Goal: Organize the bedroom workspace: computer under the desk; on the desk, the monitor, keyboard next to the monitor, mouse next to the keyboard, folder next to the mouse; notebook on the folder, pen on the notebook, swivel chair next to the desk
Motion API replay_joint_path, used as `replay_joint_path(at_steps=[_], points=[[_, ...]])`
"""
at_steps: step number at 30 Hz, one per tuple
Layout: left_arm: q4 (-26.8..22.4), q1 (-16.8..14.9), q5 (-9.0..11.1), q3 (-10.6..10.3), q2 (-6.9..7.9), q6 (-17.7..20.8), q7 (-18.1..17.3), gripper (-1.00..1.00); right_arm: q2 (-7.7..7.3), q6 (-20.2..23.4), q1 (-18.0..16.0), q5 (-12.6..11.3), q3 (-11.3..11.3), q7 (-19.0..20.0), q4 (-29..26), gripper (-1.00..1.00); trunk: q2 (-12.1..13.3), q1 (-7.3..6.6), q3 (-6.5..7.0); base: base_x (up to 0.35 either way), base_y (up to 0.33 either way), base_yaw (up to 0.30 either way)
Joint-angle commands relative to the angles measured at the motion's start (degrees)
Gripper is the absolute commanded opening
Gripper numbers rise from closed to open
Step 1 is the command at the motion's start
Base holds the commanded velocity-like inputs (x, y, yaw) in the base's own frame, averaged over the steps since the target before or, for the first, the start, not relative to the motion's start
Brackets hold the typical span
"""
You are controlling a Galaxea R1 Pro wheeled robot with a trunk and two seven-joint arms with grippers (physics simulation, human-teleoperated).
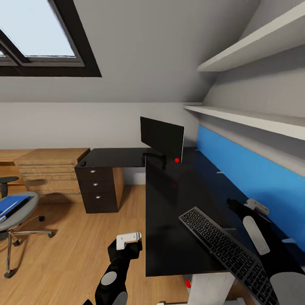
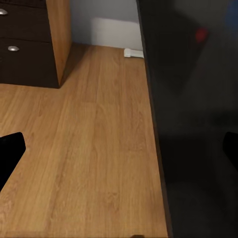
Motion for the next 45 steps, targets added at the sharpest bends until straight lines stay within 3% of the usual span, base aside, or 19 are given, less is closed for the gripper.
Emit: replay_joint_path(at_steps=[1,6,7,13,29,32,33,34,37,40,45], points=[[-0.1,-0.1,0.3,-0.1,0.05,0.2,0.5,1.0,0.01,0.2,0.5,-0.5,0.0,-0.4,-1.0,1.0,0.4,-0.22,0.12,0.0,0.0,0.0],[-0.2,-0.1,0.4,0.0,0.05,0.2,0.5,1.0,0.13,0.8,2.2,-1.4,0.0,-0.4,-5.6,1.0,2.4,-1.32,1.01,0.0,0.0,0.0],[-0.2,-0.1,0.4,0.1,0.05,0.2,0.5,1.0,0.11,3.4,2.6,-4.0,0.0,-0.3,-7.9,1.0,2.8,-1.54,1.19,0.0,0.0,0.0],[-0.3,-0.1,0.4,0.2,0.12,0.1,0.5,1.0,0.11,6.5,2.9,-7.0,0.0,-0.3,-9.2,1.0,5.2,-2.86,2.27,-0.049,0.0,0.0],[-0.3,-0.1,0.5,0.8,0.21,0.1,0.5,1.0,0.08,6.2,2.9,-7.1,-0.1,-0.4,-8.4,1.0,11.6,-6.37,5.14,-0.332,0.0,0.0],[-0.3,-0.1,2.3,4.5,0.16,0.2,0.5,1.0,-0.03,6.2,2.9,-7.1,-0.2,-0.3,-7.7,1.0,12.8,-7.03,5.68,-0.3,0.0,0.0],[-0.3,-0.1,4.7,7.7,0.18,0.3,0.5,1.0,-0.07,6.2,2.9,-7.1,-0.9,-0.2,-7.1,1.0,13.2,-7.25,5.86,-0.274,0.0,0.0],[-0.3,-0.1,6.4,9.5,0.2,0.3,0.4,1.0,-0.11,6.2,2.9,-7.1,-1.6,-0.2,-6.6,1.0,13.6,-7.47,6.04,-0.254,0.0,0.0],[-0.3,-0.1,10.0,12.8,0.22,0.4,0.3,1.0,-0.1,6.4,2.9,-7.2,-3.7,0.0,-6.0,1.0,13.6,-7.47,6.04,-0.193,0.0,0.0],[-0.3,-0.1,12.8,15.2,0.3,0.4,0.3,1.0,-0.09,6.6,2.9,-7.2,-6.3,0.1,-5.4,1.0,13.6,-7.47,6.04,-0.075,0.0,0.0],[-0.5,-0.1,13.9,16.0,0.53,0.4,0.3,1.0,-0.07,7.0,2.9,-8.4,-10.6,0.2,-4.8,1.0,13.6,-7.47,6.04,-0.02,0.0,0.0]])
